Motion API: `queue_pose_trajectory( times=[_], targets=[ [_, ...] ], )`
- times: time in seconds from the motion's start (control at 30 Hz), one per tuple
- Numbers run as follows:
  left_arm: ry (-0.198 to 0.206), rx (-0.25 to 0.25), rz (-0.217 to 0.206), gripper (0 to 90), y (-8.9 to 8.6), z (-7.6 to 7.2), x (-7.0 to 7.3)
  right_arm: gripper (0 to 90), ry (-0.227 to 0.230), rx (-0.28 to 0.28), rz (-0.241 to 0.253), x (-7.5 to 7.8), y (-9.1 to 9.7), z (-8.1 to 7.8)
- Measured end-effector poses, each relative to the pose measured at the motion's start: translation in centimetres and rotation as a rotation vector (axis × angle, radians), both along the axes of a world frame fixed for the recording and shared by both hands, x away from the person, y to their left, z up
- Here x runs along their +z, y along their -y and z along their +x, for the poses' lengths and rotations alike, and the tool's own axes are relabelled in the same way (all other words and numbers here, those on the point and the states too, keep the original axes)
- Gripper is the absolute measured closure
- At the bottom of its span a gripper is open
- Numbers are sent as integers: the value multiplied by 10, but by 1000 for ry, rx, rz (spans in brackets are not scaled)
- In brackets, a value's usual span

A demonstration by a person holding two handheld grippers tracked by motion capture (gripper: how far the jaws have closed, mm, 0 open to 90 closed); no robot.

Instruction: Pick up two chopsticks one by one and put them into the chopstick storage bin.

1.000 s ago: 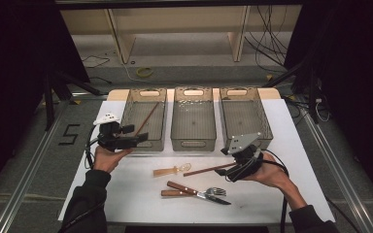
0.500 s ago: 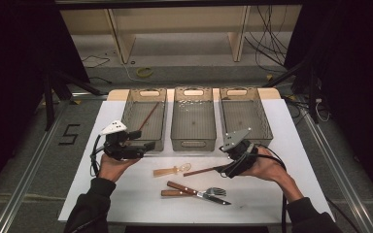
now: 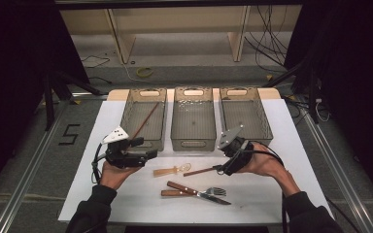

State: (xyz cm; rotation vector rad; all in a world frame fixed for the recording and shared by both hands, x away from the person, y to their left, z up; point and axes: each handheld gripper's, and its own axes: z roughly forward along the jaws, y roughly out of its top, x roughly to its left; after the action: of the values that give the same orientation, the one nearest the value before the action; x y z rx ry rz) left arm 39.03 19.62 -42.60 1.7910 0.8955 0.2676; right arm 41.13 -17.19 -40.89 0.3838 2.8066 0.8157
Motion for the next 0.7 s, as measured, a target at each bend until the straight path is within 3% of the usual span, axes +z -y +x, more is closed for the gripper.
queue_pose_trajectory(
  times=[0.2, 0.5, 0.7],
  targets=[
    [7, -5, -2, 177, 0, -6, -7, 287, -7, 7, -28, 0, -4, 4],
    [16, -14, 1, 175, -1, -15, -13, 323, -43, 57, -133, -11, -14, 10],
    [28, -20, 2, 175, -1, -21, -13, 406, -71, 65, -201, -20, -19, 16]
  ],
)
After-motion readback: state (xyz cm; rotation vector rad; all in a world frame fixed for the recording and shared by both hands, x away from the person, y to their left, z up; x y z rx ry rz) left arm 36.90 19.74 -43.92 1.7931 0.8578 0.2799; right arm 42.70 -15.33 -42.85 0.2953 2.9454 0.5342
